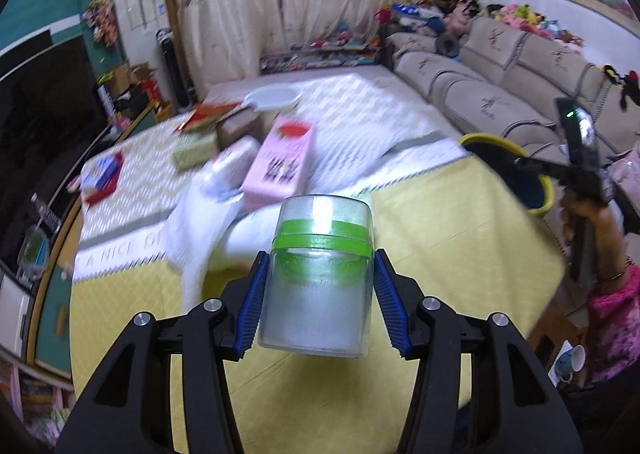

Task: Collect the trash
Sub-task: 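Grasp the green-capped clear plastic bottle with the left gripper and lift it, then move the clear bottle over the bin, open the left gripper, return to table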

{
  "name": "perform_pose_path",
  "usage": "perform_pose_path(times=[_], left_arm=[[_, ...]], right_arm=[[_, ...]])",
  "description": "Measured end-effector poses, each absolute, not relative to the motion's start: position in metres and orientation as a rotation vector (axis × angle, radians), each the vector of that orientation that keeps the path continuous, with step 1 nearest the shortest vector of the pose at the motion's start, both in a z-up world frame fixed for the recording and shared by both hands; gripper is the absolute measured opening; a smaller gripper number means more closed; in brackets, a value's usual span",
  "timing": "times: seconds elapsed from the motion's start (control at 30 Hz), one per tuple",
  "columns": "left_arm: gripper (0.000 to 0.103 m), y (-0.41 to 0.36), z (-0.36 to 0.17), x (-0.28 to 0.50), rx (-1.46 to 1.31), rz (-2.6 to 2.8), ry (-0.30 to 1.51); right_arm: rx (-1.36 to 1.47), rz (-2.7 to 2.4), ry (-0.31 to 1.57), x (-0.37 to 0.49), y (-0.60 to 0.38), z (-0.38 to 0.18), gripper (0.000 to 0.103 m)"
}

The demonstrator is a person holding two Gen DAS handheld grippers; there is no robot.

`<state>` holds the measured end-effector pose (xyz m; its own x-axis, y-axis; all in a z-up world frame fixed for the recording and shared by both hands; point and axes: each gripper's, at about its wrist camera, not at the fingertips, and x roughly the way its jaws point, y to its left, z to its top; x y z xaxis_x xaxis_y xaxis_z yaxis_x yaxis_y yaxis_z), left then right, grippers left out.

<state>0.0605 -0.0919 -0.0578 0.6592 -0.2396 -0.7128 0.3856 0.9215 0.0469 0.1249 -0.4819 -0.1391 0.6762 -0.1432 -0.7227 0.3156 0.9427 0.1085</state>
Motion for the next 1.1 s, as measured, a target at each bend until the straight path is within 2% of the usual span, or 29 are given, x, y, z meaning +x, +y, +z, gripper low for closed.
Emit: perform_pose_path(times=[0.3, 0.77, 1.1], left_arm=[[0.052, -0.186, -0.047, 0.093, 0.263, -0.529, 0.749], [0.052, -0.387, -0.084, 0.168, 0.379, -0.779, 0.813], [0.053, -0.456, -0.118, 0.198, 0.420, -0.763, 0.843]], right_arm=[[0.246, -0.295, 0.742, 0.100, -0.512, -0.120, 0.040], [0.278, -0.424, 0.667, 0.058, -0.572, -0.100, 0.044], [0.307, -0.467, 0.660, 0.046, -0.591, -0.102, 0.050]])
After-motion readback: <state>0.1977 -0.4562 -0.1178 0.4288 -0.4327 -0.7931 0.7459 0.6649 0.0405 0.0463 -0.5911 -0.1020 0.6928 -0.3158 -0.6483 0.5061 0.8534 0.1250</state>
